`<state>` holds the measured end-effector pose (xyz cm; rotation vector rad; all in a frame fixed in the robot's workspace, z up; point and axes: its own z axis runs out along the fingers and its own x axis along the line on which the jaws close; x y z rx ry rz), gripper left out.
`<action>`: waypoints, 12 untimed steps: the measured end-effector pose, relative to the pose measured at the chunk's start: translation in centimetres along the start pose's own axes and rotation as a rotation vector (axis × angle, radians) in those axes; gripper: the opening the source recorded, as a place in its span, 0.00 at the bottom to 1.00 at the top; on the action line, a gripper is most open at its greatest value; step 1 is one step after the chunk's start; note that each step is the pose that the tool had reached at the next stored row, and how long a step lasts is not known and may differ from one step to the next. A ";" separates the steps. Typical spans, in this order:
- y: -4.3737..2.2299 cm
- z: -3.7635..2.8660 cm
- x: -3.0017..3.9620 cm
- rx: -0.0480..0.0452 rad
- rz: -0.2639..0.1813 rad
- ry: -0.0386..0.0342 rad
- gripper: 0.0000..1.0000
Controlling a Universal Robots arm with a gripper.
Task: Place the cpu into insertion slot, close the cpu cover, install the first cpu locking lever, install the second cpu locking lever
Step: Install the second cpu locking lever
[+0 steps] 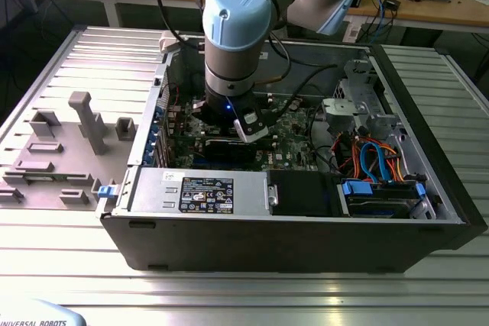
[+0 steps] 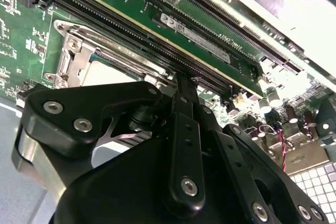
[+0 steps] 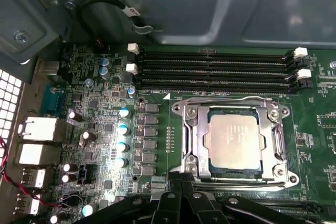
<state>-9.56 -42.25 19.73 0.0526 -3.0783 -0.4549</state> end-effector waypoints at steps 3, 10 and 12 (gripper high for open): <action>0.02 0.16 0.07 -0.0097 0.000 -0.0003 0.11; 0.42 0.11 0.41 -0.0124 0.000 -0.0005 0.11; 0.54 -0.23 0.46 -0.0123 0.000 -0.0005 0.11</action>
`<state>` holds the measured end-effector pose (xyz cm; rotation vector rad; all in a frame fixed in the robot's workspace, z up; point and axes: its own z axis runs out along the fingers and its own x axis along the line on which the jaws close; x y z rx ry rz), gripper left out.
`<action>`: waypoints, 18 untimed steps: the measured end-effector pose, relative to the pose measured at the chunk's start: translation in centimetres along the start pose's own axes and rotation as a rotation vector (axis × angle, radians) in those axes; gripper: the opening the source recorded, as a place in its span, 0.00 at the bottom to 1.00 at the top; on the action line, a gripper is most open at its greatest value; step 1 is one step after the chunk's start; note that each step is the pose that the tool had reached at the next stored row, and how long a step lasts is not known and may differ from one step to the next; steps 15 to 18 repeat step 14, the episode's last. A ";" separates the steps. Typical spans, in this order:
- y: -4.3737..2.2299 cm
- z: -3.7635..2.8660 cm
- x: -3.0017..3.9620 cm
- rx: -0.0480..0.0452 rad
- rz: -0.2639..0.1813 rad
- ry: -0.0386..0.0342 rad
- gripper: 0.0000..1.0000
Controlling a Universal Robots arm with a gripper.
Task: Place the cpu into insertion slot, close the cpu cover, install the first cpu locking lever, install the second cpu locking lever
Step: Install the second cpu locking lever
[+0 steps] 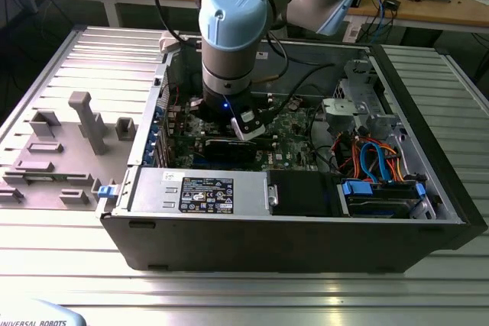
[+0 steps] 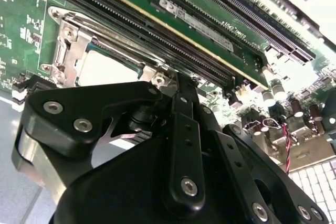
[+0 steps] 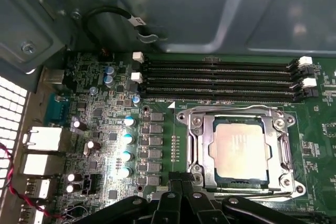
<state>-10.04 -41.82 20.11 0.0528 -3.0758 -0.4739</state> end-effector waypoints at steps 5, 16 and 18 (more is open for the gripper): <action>0.44 -1.29 0.19 0.0002 0.000 0.0002 0.11; 0.53 -1.60 0.22 0.0001 0.000 0.0001 0.11; 0.53 -1.60 0.22 0.0001 0.000 0.0001 0.11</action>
